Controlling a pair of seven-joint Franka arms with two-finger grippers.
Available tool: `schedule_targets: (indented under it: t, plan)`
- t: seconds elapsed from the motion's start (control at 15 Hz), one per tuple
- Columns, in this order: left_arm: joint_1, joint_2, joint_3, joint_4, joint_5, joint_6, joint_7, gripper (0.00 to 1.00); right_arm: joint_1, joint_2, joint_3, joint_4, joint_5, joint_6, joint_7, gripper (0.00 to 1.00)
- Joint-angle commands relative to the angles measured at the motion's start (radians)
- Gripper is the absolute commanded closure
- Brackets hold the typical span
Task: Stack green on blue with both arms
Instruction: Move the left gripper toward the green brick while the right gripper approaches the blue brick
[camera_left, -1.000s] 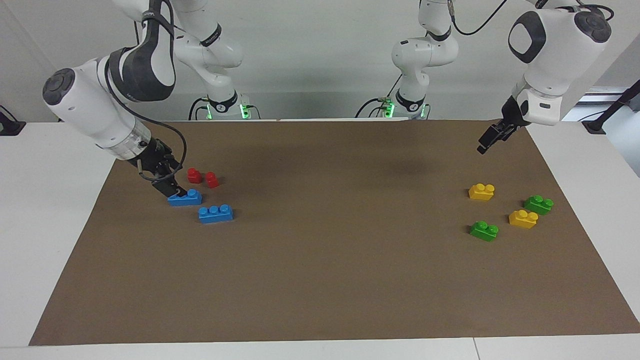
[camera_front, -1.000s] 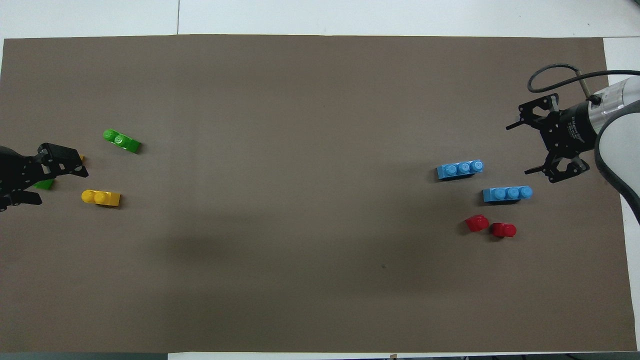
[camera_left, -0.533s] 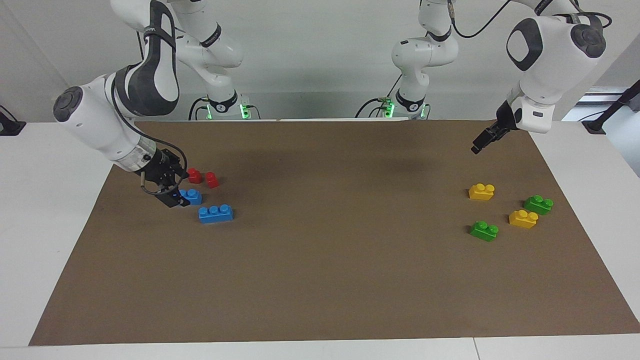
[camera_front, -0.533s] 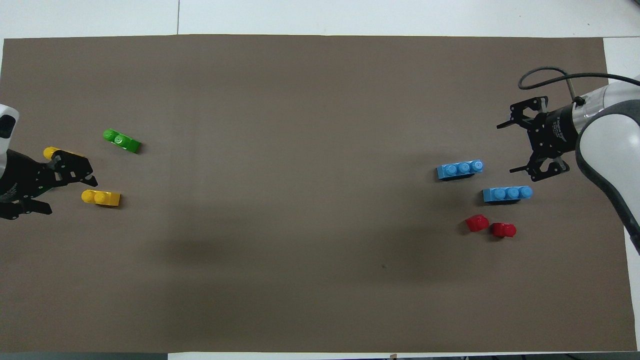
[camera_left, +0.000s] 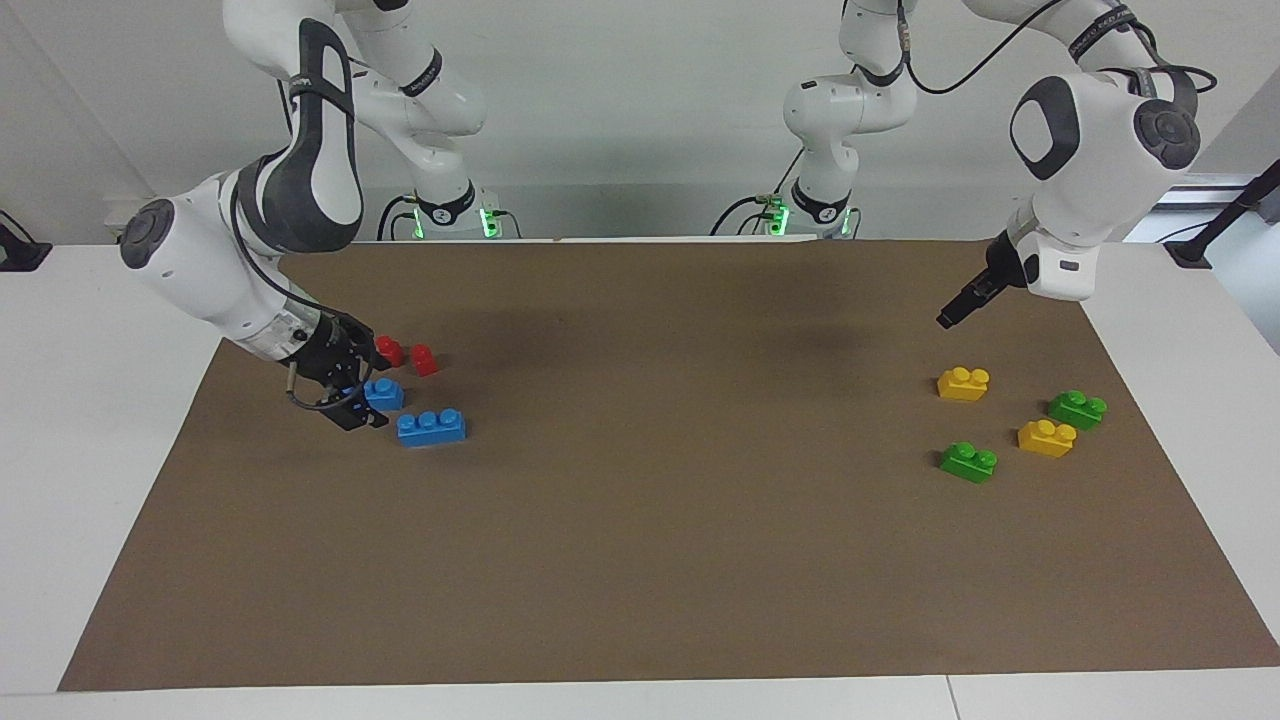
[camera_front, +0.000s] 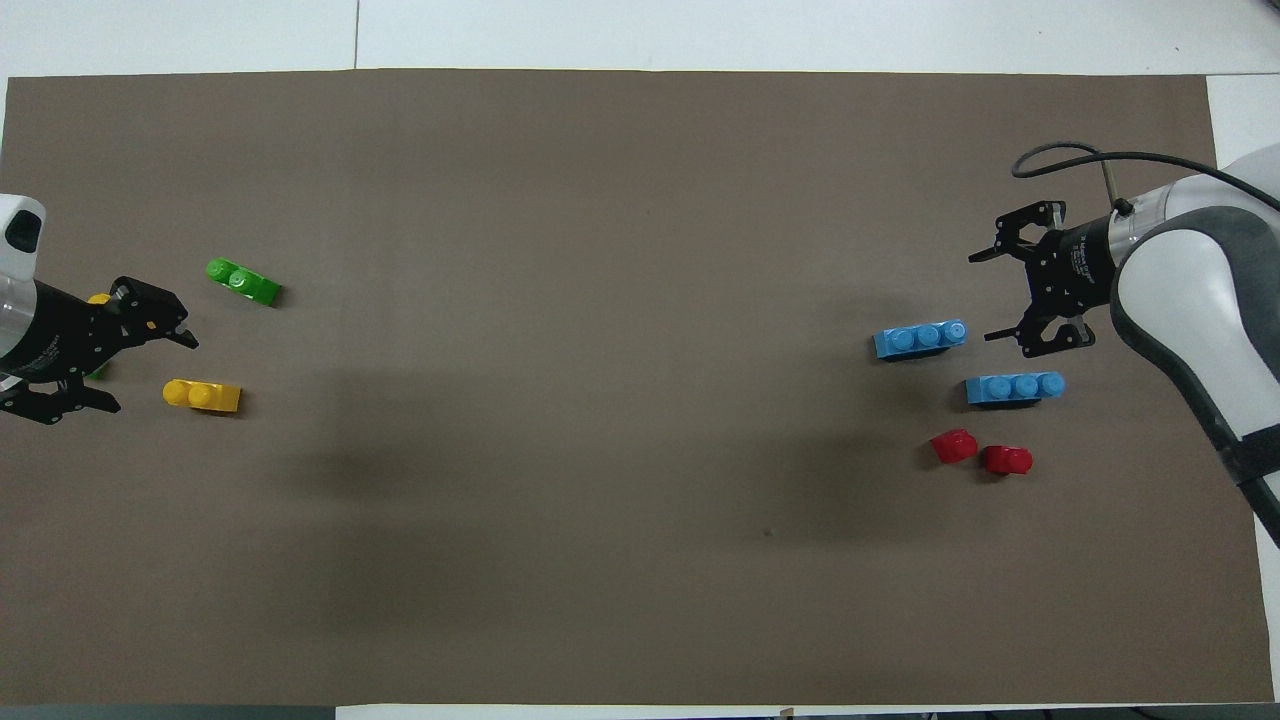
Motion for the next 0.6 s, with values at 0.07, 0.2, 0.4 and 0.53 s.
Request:
schedule_targets:
  t: [0.07,0.2,0.4,0.53]
  plan:
    - [0.009,0.053,-0.004,0.032,-0.013,0.048,-0.069,0.0,-0.009,0.024,0.003,-0.019,0.025,0.025,-0.02,0.05]
    - [0.024,0.07,-0.004,0.036,-0.013,0.072,-0.077,0.0,-0.01,0.023,0.003,-0.031,0.025,0.036,-0.023,0.05]
    - [0.018,0.136,-0.004,0.084,-0.004,0.089,-0.174,0.0,-0.017,0.015,0.003,-0.091,0.061,0.079,-0.084,0.05]
    - [0.023,0.165,-0.006,0.108,-0.006,0.102,-0.182,0.0,-0.017,0.019,0.003,-0.097,0.072,0.08,-0.117,0.05]
